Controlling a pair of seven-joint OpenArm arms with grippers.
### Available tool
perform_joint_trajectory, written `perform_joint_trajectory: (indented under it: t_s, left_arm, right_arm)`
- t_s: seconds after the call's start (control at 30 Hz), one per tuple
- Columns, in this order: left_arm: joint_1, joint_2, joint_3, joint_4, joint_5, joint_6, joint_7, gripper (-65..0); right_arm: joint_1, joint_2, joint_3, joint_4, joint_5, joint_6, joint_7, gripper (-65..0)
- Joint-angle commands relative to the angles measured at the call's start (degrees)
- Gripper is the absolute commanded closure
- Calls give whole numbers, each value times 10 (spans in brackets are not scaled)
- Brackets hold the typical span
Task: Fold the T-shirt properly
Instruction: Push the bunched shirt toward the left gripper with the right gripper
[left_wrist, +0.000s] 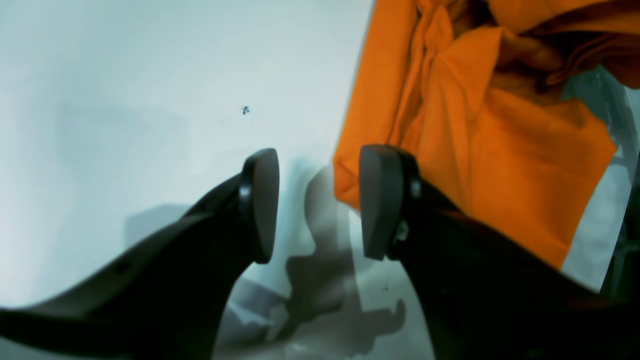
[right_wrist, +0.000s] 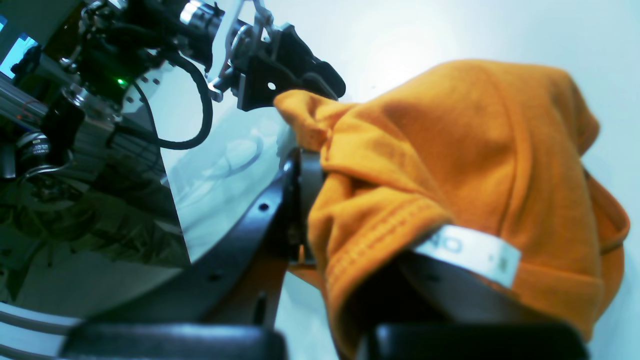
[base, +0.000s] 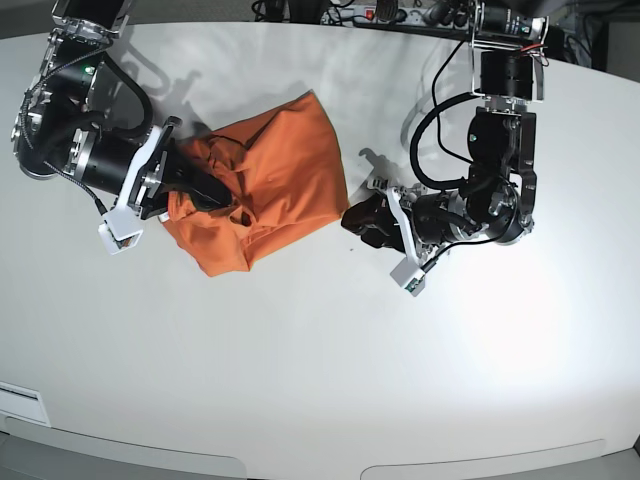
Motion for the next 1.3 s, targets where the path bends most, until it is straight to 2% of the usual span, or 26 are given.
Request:
perform_joint_trajectory:
  t_s: [0.0,0.1,0.23,0.4,0.53,0.57,0.6,0.7,0.73,0.93,1.0,1.07,1.2,1.27]
  left_arm:
    - [-14,0,-1,10,-12,-2,-13,-282]
    - [-14,0,-1,10,-16,-2,-13,-282]
    - [-14,0,-1,10,-26,-2,-12,-282]
    - [-14,0,-1,10,-26,-2,-12,-282]
    - [-14,0,-1,10,-27,-2,-13,-282]
    - [-14,0,-1,10,-26,-2,-13,-282]
    - [-14,0,-1,10,-26,-2,-13,-282]
    - [-14,0,-1,10,-24,-2,-13,-282]
    - [-14,0,-1,10,-24,-3,-14,-282]
    - [-15,0,-1,10,-24,-3,-15,-282]
    - [-15,0,-1,10,-24,-6,-15,-282]
    - [-15,-1,-1,10,-24,-7,-15,-282]
    - [-14,0,-1,10,-24,-7,-15,-282]
    - [-14,0,-1,10,-24,-7,-21,-282]
  right_arm:
    - [7,5,-8,7,15,3,11,0]
    - [7,5,-31,6,-16,3,21,0]
    - [8,5,-40,6,-70,3,64,0]
    - [7,5,-45,6,-71,3,63,0]
    - [-6,5,-81,6,-71,3,62,0]
    - [-11,5,-96,6,-71,3,63,-14]
    - [-16,5,-113,5,-74,3,62,-83]
    - [-21,5,-173,6,-100,3,60,-369]
    - [-19,5,-191,6,-105,3,58,-418]
    - [6,5,-242,34,-44,3,60,-420]
    - [14,5,-250,40,-48,3,59,-420]
    - [20,5,-257,40,-90,3,60,-420]
    - [20,5,-261,40,-217,3,72,-420]
    - [20,5,-261,40,-234,3,80,-420]
